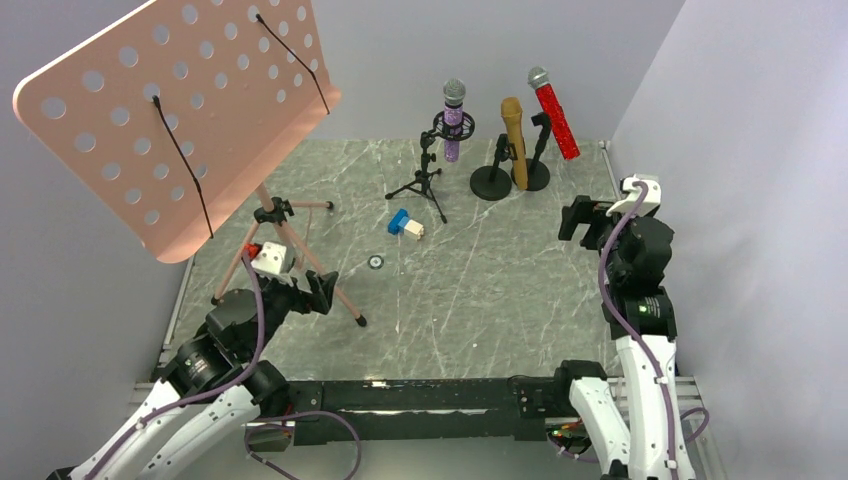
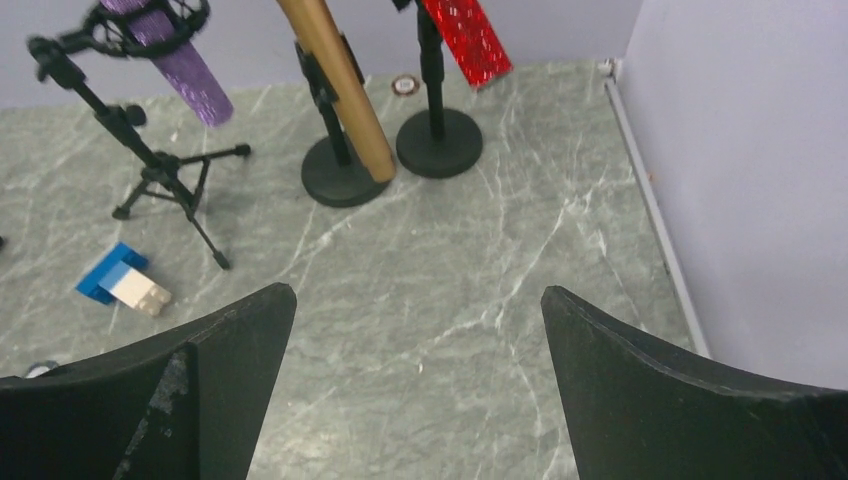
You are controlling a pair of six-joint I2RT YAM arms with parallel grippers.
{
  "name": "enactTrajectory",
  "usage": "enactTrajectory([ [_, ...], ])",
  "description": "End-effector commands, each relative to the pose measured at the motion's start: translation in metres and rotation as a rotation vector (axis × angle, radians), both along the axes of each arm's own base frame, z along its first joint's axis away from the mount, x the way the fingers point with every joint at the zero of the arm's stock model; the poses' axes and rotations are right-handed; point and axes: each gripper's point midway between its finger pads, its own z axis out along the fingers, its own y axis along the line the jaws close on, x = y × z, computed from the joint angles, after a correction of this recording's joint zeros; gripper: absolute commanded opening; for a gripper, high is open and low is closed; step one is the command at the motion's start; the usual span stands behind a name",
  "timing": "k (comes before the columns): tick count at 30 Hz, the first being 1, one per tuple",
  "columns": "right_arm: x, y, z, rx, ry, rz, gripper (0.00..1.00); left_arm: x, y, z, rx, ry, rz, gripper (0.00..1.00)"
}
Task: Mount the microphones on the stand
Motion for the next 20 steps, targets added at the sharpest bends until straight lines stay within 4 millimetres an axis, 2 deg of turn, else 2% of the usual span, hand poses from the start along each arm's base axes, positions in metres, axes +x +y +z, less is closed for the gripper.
enactTrajectory([
  [1,0.007,0.001,-0.012,-0.001,-0.007,0.036,1.0,0.004,0.016,-0.003,0.082,-0.008,0.065,0.99],
  [7,0.012,-0.015,-0.037,-0.03,0.02,-0.025,1.0,0.005,0.018,-0.009,0.178,-0.004,0.044,0.99],
  [10,0.011,-0.017,-0.038,-0.04,0.026,-0.021,1.0,0.009,0.025,-0.02,0.233,0.006,0.087,0.99],
  [20,0.011,-0.027,-0.042,-0.071,0.062,-0.045,1.0,0.016,0.027,-0.023,0.255,0.024,0.096,0.99],
])
